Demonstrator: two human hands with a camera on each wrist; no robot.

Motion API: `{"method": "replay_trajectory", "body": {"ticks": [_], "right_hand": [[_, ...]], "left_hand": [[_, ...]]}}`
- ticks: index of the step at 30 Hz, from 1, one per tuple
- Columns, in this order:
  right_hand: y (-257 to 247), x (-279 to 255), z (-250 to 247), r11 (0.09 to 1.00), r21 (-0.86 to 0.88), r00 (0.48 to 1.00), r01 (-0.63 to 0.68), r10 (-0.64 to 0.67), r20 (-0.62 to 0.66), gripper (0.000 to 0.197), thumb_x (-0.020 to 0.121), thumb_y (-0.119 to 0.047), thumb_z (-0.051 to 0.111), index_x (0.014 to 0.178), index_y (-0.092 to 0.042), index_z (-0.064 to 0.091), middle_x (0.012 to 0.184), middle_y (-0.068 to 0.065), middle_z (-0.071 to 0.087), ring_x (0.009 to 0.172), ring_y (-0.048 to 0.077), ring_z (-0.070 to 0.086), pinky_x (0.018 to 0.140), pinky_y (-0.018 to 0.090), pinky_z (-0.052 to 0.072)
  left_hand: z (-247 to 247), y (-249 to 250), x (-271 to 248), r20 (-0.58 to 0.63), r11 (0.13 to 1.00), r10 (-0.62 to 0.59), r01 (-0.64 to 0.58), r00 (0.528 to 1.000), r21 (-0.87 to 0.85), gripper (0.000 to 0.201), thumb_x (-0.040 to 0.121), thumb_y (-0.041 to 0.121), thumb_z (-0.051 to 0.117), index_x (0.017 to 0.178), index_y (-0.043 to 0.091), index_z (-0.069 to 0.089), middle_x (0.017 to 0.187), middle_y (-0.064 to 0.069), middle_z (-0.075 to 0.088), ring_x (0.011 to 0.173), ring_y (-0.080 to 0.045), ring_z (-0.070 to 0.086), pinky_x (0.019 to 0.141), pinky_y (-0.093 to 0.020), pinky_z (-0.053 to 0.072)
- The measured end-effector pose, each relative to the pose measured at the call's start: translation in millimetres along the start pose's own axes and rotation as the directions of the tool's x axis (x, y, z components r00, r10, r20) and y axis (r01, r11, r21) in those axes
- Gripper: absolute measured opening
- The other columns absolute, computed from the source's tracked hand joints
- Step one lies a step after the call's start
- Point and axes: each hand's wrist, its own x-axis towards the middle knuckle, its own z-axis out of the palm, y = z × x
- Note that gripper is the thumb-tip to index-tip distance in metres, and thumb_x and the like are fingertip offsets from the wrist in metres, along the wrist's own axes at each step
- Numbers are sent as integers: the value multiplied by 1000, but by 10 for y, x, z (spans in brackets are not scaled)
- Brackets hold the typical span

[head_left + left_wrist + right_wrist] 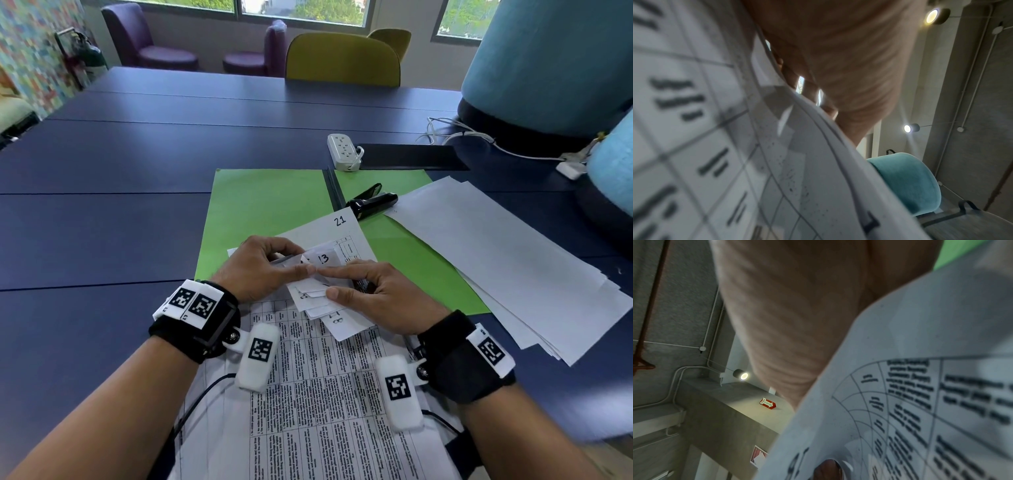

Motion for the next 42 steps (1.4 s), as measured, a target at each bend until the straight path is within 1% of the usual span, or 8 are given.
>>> {"method": "replay_trajectory", "body": {"ticks": [7,13,19,24,30,34,38,42], "right_hand": [[15,12,4,1000,16,1000,27,-26,-15,43,86,-49,69,128,-42,62,131,-17,60,121,0,56,103,37,49],[5,2,-1,1000,-1,1000,25,-25,-13,46,83,-52,69,128,-43,61,137,-18,57,126,-2,52,108,39,46],[-16,31,14,1000,2,1000,22,-22,6,46,87,-45,69,131,-34,62,134,-15,58,123,-1,54,107,34,47],[-33,20,10,999,-45,1000,22,-21,13,40,87,-52,67,125,-42,64,125,-15,61,119,3,57,104,40,48],[-41,-2,10,999,-52,1000,8,-8,-5,35,88,-48,67,122,-40,66,115,-14,64,105,4,61,94,36,53],[-52,-27,8,997,74,997,-37,41,-58,44,88,-40,68,131,-35,60,115,-10,67,91,4,67,76,25,55],[-2,-2,10,998,-21,995,-63,62,-76,56,82,-57,68,132,-36,58,136,-14,58,124,5,54,108,40,44],[-16,-8,7,996,-57,996,-64,61,-60,46,86,-50,67,129,-33,63,131,-18,59,123,0,52,111,38,41]], "left_hand": [[5,0,8,-12,1000,-1,2,1000,16,17,78,35,84,92,26,79,82,-2,78,77,-29,76,79,-49,62],[7,7,14,-11,1000,-1,1,1000,16,15,80,33,83,92,25,79,82,-3,78,78,-31,76,79,-48,62],[-15,-19,20,18,1000,23,-23,1000,-1,18,78,29,86,93,33,77,90,0,79,83,-29,76,84,-51,61],[-3,-7,2,36,995,86,-83,996,-63,28,71,22,90,90,28,70,92,2,77,77,-15,71,76,-41,60],[11,13,-17,45,992,68,-63,997,-110,43,70,55,84,72,14,72,101,-2,77,94,-31,72,89,-54,57],[15,-17,19,11,999,42,-42,999,-31,19,78,34,83,72,20,72,97,0,77,89,-28,72,87,-53,59],[3,-13,5,19,1000,13,-12,1000,-10,25,80,16,84,98,31,75,90,6,78,78,-15,73,84,-39,61],[0,-4,1,29,1000,3,-2,1000,-14,31,80,20,84,103,39,77,94,-1,78,84,-24,76,89,-46,60]]}}
